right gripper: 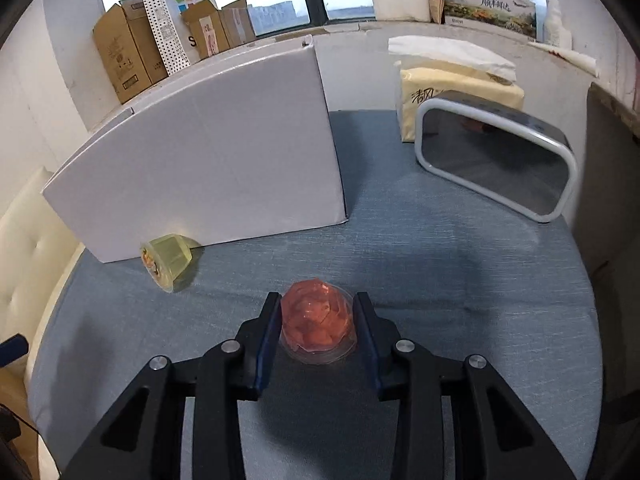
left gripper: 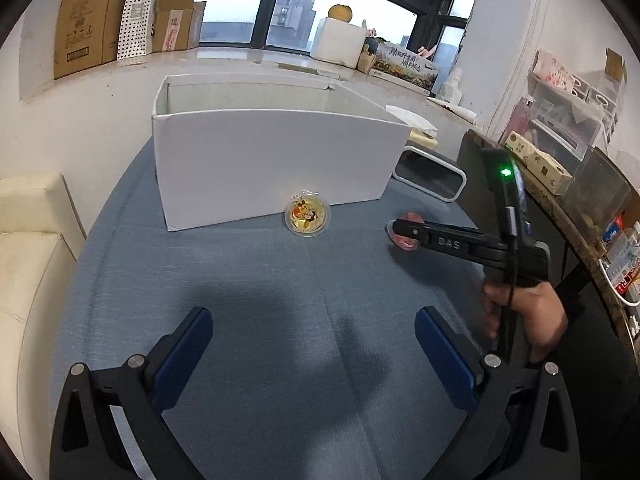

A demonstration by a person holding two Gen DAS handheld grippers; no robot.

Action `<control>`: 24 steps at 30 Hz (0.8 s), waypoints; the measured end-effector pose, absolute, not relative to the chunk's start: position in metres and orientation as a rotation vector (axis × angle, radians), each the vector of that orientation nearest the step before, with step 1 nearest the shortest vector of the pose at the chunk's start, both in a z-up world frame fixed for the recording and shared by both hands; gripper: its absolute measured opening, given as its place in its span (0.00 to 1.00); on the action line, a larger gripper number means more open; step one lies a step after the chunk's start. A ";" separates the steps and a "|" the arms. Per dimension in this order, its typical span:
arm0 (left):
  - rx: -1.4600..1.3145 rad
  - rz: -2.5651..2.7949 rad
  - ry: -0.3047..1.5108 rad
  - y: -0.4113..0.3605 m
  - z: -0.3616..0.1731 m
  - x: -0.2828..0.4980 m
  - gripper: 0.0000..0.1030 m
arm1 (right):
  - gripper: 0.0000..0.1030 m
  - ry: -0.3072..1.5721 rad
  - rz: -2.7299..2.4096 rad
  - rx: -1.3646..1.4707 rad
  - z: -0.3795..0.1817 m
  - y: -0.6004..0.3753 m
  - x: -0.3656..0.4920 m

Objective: Organize snacks
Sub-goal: 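Grasp the remaining pink jelly cup with the right tool, then grasp the last cartoon-lid jelly cup with the left tool while the right tool holds the pink cup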

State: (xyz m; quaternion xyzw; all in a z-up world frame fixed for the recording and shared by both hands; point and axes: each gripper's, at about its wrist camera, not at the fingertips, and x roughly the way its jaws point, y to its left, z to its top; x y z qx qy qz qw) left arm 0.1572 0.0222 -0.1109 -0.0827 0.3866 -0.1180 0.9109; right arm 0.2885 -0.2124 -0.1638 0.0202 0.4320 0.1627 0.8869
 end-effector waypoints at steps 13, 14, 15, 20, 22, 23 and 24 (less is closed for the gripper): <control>-0.142 -0.160 0.823 -0.005 -0.129 0.256 1.00 | 0.35 0.824 0.417 0.075 -0.132 -0.218 0.247; -0.133 -0.154 0.831 -0.008 -0.133 0.262 1.00 | 0.35 0.817 0.425 0.087 -0.129 -0.219 0.242; -0.125 -0.153 0.843 -0.012 -0.139 0.270 1.00 | 0.35 0.807 0.429 0.086 -0.126 -0.220 0.236; -0.081 -0.112 0.872 -0.025 -0.158 0.296 0.99 | 0.35 0.769 0.438 0.071 -0.111 -0.221 0.210; -0.087 -0.109 0.879 -0.026 -0.162 0.303 0.98 | 0.35 0.755 0.437 0.077 -0.107 -0.226 0.201; -0.091 -0.115 0.881 -0.026 -0.162 0.307 0.88 | 0.35 0.752 0.435 0.075 -0.106 -0.227 0.199; -0.086 -0.109 0.886 -0.025 -0.163 0.309 0.84 | 0.35 0.745 0.427 0.063 -0.105 -0.228 0.195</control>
